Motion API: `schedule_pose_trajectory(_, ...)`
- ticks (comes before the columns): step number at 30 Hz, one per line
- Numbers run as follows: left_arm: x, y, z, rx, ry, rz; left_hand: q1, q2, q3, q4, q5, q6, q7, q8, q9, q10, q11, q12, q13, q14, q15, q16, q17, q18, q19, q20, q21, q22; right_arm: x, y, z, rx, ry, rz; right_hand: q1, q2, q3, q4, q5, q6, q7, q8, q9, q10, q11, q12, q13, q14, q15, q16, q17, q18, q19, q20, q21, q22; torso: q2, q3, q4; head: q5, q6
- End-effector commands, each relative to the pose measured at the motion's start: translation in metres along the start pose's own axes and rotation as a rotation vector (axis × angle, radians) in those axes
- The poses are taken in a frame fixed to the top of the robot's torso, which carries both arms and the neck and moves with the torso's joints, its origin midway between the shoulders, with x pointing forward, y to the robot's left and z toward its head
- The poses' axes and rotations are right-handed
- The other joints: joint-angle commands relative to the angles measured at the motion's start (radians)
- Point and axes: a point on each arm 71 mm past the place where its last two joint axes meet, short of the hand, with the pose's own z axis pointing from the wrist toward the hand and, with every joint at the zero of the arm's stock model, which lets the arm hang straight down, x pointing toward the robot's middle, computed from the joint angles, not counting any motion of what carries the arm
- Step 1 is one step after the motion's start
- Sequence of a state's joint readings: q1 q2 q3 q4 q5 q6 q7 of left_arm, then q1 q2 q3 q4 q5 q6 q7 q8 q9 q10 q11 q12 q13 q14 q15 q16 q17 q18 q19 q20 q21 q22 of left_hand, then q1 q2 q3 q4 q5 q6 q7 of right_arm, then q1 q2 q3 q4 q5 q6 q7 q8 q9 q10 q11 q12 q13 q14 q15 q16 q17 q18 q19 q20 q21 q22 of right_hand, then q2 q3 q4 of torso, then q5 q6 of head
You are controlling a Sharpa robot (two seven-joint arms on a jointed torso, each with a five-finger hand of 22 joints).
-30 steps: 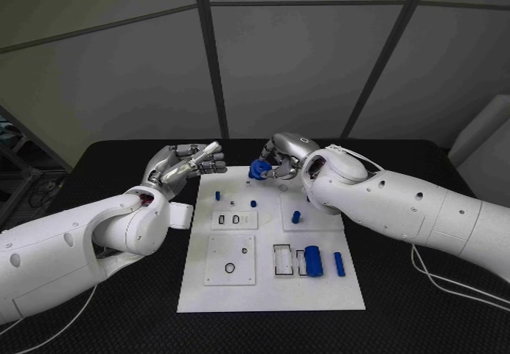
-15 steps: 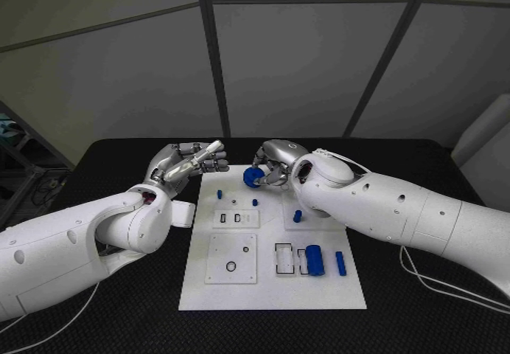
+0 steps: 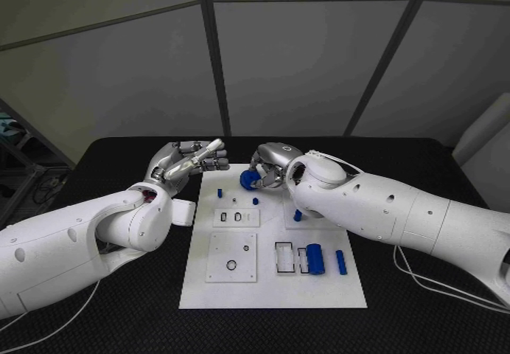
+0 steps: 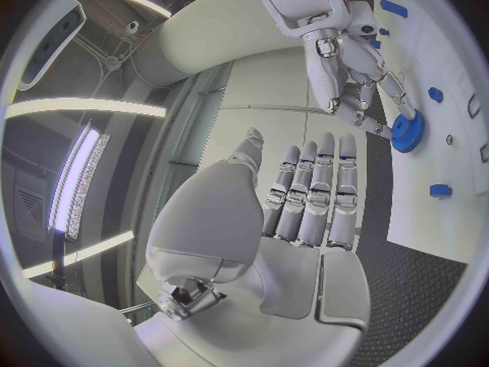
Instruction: Assemble the parts on the task board
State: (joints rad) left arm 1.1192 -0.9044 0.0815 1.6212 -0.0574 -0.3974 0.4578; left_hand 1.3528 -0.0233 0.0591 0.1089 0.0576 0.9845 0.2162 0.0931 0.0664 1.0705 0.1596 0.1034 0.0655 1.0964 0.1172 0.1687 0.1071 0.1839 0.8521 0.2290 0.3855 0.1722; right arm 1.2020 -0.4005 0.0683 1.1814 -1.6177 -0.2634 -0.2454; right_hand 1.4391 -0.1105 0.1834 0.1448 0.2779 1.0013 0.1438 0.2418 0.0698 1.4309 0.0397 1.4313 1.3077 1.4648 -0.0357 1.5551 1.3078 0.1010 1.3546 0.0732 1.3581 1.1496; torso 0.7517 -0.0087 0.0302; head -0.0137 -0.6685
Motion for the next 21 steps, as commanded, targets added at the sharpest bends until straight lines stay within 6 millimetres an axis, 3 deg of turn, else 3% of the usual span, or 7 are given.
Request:
schedule_pose_trajectory(1, 0.0017, -0.0023, 0.0003, 0.014, 0.015, 0.004, -0.002, 0.008, -0.001, -0.007, -0.005, 0.006, 0.0, -0.005, -0.001, 0.002, 0.003, -0.003, 0.0, 0.003, 0.003, -0.004, 0.0, -0.001, -0.002, 0.004, 0.001, -0.001, 0.0018, 0.0002, 0.0016, 0.0, 0.015, -0.019, -0.02, -0.005, 0.005, 0.003, -0.003, -0.004, -0.011, -0.021, 0.017, -0.014, 0.008, -0.012, 0.056, 0.1, 0.012, 0.006, 0.237, -0.018, -0.005, 0.007, 0.002, -0.002, 0.0, 0.0002, -0.0007, 0.0, -0.002)
schedule_pose_trajectory(6, 0.0016, -0.0026, 0.0004, 0.014, 0.015, 0.004, -0.002, 0.008, -0.001, -0.007, -0.005, 0.006, 0.0, -0.005, -0.001, 0.002, 0.003, -0.003, 0.0, 0.003, 0.003, -0.004, 0.0, -0.001, -0.002, 0.004, 0.001, -0.001, 0.0036, 0.0003, 0.0037, 0.003, 0.027, -0.024, -0.04, -0.019, 0.007, 0.006, -0.03, -0.074, 0.014, -0.076, -0.001, -0.035, 0.031, -0.031, 0.033, 0.101, 0.031, 0.008, 0.241, -0.019, -0.007, 0.023, 0.001, -0.002, -0.001, 0.0005, -0.0013, -0.001, -0.002)
schedule_pose_trajectory(13, 0.0013, -0.0027, 0.0005, 0.014, 0.014, 0.005, -0.002, 0.008, -0.001, -0.007, -0.005, 0.006, 0.0, -0.005, -0.001, 0.002, 0.003, -0.003, 0.0, 0.003, 0.003, -0.004, 0.0, -0.001, -0.002, 0.004, 0.001, -0.001, 0.0077, -0.0006, 0.0054, 0.005, 0.074, -0.034, -0.079, -0.044, -0.028, 0.021, -0.024, -0.129, 0.028, -0.127, -0.006, -0.058, 0.046, -0.049, 0.009, 0.103, 0.046, 0.01, 0.248, -0.017, -0.01, 0.041, 0.0, -0.005, -0.001, 0.0001, -0.0006, -0.001, -0.003)
schedule_pose_trajectory(21, 0.0006, -0.0026, 0.0006, 0.013, 0.012, 0.006, 0.002, 0.007, 0.0, -0.013, -0.006, 0.006, -0.001, -0.008, -0.001, 0.002, 0.004, -0.006, 0.0, 0.003, 0.003, -0.006, 0.0, -0.001, -0.002, 0.005, 0.001, -0.002, 0.0095, -0.0015, 0.0047, 0.004, 0.103, -0.032, -0.09, -0.041, -0.051, 0.035, -0.039, -0.124, 0.029, -0.138, -0.001, -0.054, 0.048, -0.044, 0.014, 0.104, 0.049, 0.013, 0.256, -0.017, -0.01, 0.045, 0.001, -0.002, -0.001, 0.0006, -0.0013, -0.001, -0.003)
